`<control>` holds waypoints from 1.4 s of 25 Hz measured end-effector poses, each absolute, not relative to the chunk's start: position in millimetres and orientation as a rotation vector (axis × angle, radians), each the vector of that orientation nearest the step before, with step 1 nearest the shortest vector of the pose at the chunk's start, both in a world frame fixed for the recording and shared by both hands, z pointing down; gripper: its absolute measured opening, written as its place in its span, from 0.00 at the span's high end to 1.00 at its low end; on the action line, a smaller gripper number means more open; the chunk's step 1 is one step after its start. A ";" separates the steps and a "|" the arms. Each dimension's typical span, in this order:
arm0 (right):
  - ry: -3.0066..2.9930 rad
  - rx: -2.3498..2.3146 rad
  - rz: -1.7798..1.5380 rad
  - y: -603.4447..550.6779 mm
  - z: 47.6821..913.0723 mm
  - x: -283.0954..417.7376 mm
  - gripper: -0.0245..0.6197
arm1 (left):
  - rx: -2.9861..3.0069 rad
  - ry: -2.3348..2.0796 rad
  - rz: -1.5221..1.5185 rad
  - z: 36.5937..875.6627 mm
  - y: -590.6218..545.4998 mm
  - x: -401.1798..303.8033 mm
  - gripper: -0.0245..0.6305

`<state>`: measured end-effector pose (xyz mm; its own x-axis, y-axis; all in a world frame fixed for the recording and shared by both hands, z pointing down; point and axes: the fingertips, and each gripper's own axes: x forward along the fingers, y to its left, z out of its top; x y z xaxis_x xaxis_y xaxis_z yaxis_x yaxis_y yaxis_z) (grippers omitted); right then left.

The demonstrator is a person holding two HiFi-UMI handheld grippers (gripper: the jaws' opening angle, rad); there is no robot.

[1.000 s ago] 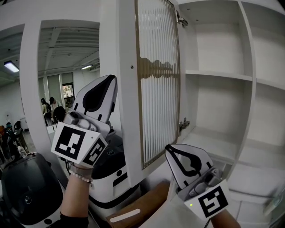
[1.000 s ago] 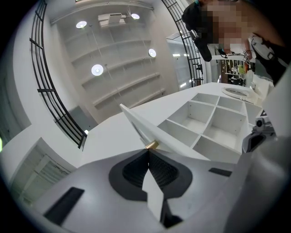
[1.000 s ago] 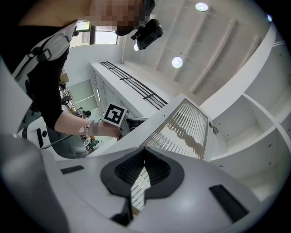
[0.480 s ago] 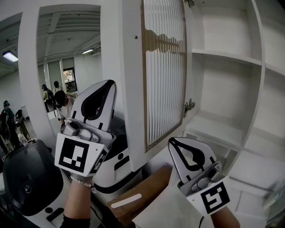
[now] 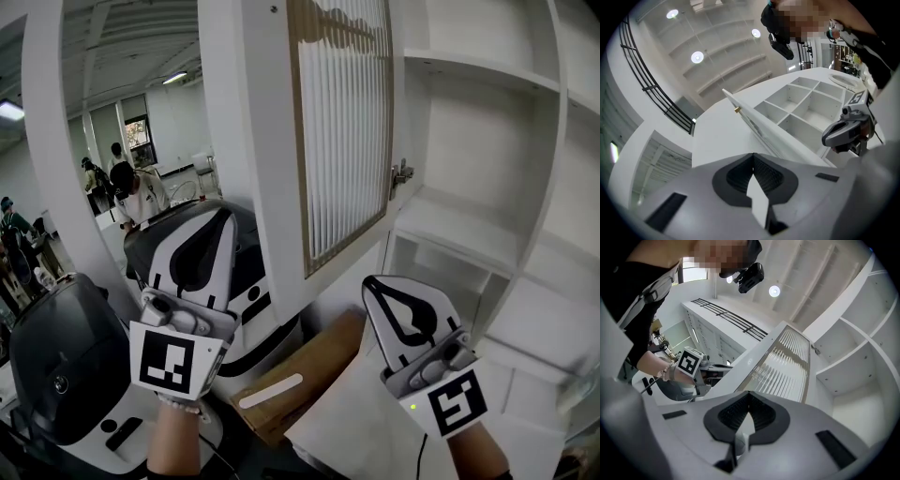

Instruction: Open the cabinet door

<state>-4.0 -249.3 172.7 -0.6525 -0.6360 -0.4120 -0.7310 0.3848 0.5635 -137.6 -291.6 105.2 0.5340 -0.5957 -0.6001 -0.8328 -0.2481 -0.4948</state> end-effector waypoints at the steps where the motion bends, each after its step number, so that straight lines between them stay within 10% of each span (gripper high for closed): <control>1: 2.512 -1.252 1.108 -250.0 177.7 -3.1 0.96 | -1.972 1.174 0.372 114.1 -292.3 -139.1 0.96; 35: 2.527 -1.728 0.820 -210.8 299.1 75.3 0.96 | -2.448 0.873 0.174 311.7 -267.8 1.9 0.96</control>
<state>75.3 -210.8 299.1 -0.4053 -0.8765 -0.2600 -0.8620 0.2717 0.4279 1.9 -267.8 311.7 0.7830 -0.5511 -0.2884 -0.6196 -0.6506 -0.4391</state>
